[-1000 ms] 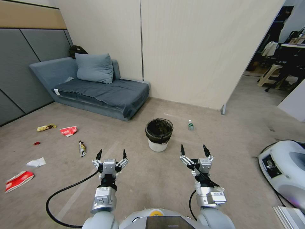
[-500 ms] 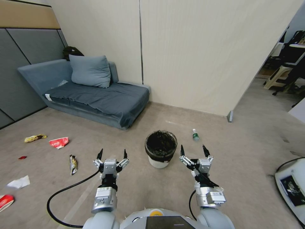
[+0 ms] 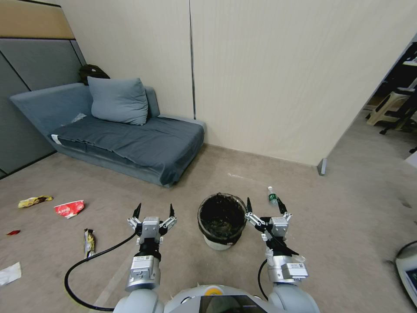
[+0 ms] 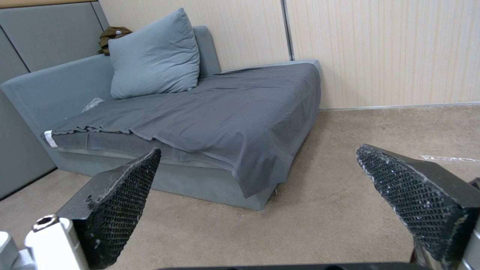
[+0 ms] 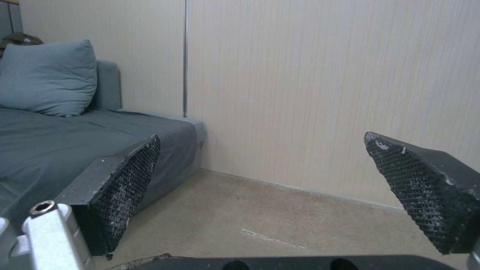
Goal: Pick up the trash bin, then pick up the garbage from the floor and place it into the trash bin.
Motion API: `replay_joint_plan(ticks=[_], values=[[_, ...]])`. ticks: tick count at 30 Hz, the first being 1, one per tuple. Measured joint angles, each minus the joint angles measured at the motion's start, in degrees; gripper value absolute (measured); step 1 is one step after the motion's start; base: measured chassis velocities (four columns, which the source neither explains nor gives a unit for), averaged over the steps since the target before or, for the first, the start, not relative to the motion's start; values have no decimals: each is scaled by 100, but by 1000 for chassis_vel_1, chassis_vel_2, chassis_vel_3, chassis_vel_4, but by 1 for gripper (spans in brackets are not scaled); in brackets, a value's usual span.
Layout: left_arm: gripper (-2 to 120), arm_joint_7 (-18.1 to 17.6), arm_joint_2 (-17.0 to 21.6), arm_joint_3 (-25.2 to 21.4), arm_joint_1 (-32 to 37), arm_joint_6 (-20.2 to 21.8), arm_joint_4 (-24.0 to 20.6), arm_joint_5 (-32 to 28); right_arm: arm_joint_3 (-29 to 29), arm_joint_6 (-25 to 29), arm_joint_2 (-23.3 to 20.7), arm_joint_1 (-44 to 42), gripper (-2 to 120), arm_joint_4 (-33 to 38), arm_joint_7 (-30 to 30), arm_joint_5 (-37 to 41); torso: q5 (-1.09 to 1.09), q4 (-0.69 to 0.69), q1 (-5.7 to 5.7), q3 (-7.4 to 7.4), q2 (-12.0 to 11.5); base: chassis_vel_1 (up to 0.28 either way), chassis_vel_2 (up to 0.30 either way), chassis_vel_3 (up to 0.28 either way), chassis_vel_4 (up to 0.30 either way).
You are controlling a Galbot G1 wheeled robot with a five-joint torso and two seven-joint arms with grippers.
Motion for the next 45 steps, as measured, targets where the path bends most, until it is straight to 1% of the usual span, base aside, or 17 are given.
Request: replay_joint_plan(ticks=[7, 9, 10, 11, 12, 14, 15, 16, 19, 20, 24, 25, 27, 29, 31, 35, 45], values=[[100, 52, 4, 89, 5, 0, 0, -3, 2, 73, 0, 8, 100, -51, -1, -215, 1, 0, -1, -1, 0, 0, 0, 0, 0], [100, 231, 23, 155, -20, -8, 0, -186, 11, 75, 0, 10, 100, -59, -1, -258, 0, 0, -1, -1, 0, 0, 0, 0, 0], [100, 417, 54, 153, -53, -28, 0, -392, 14, 78, 0, 9, 100, -64, -1, -274, 0, 0, 0, -1, 0, 0, 0, 0, 0], [100, 417, 54, 153, -53, -28, 0, -392, 14, 78, 0, 9, 100, -64, -1, -274, 0, 0, 0, -1, 0, 0, 0, 0, 0], [100, 666, 114, 92, -95, -33, 0, -673, 26, 80, 0, 8, 100, -67, -3, -294, 1, -1, -1, -1, 0, 0, 0, 0, 0], [100, 921, 203, 6, -150, -8, 0, -1151, 35, 81, 0, 8, 100, -71, -10, -327, 1, -1, -1, -1, 0, 0, 0, 0, 0], [100, 985, 252, -18, -178, 32, 0, -1412, 34, 81, 0, 10, 100, -79, -13, -335, 0, 0, 0, 0, 0, 0, 0, 0, 0], [100, 985, 252, -18, -178, 32, 0, -1412, 34, 81, 0, 10, 100, -79, -13, -335, 0, 0, 0, 0, 0, 0, 0, 0, 0], [100, 1294, 442, -96, -258, 97, 0, -2128, 21, 80, 0, 19, 100, -118, -17, -350, 0, 0, 0, 0, 0, 0, 0, 0, 0], [100, 1294, 442, -96, -258, 97, 0, -2128, 21, 80, 0, 19, 100, -118, -17, -350, 0, 0, 0, 0, 0, 0, 0, 0, 0], [100, 2020, 908, -558, -547, 49, 122, -3045, 12, 73, 0, 27, 100, -180, -1, -351, -1, -1, -1, 0, 0, 0, 0, 0, 0], [100, 2020, 908, -558, -547, 49, 122, -3045, 12, 73, 0, 27, 100, -180, -1, -351, -1, -1, -1, 0, 0, 0, 0, 0, 0], [100, 2217, 1118, -773, -790, 157, 213, -3588, 2, 48, 0, 33, 100, -194, 44, -351, -1, 0, 0, 0, 0, 0, 0, 0, 0], [100, 2242, 1180, -809, -886, 225, 253, -3764, -1, 39, 0, 33, 100, -196, 55, -350, 0, 0, -1, 0, 0, 0, 0, 0, 0], [100, 2345, 1339, -865, -1162, 381, 448, -4055, 6, 31, 0, 29, 100, -214, 76, -349, 0, -1, 0, 0, 0, 0, 0, 0, 0], [100, 2424, 1430, -805, -1378, 486, 662, -4126, 29, 5, 0, -2, 100, -212, 124, -351, 0, -1, 0, 0, 0, 0, 0, 0, 0], [99, 2420, 1321, -564, -1785, 698, 1086, -4263, 52, -11, 0, 16, 100, -261, 178, -410, 0, 0, 0, 0, 0, 0, 0, 0, 0]])
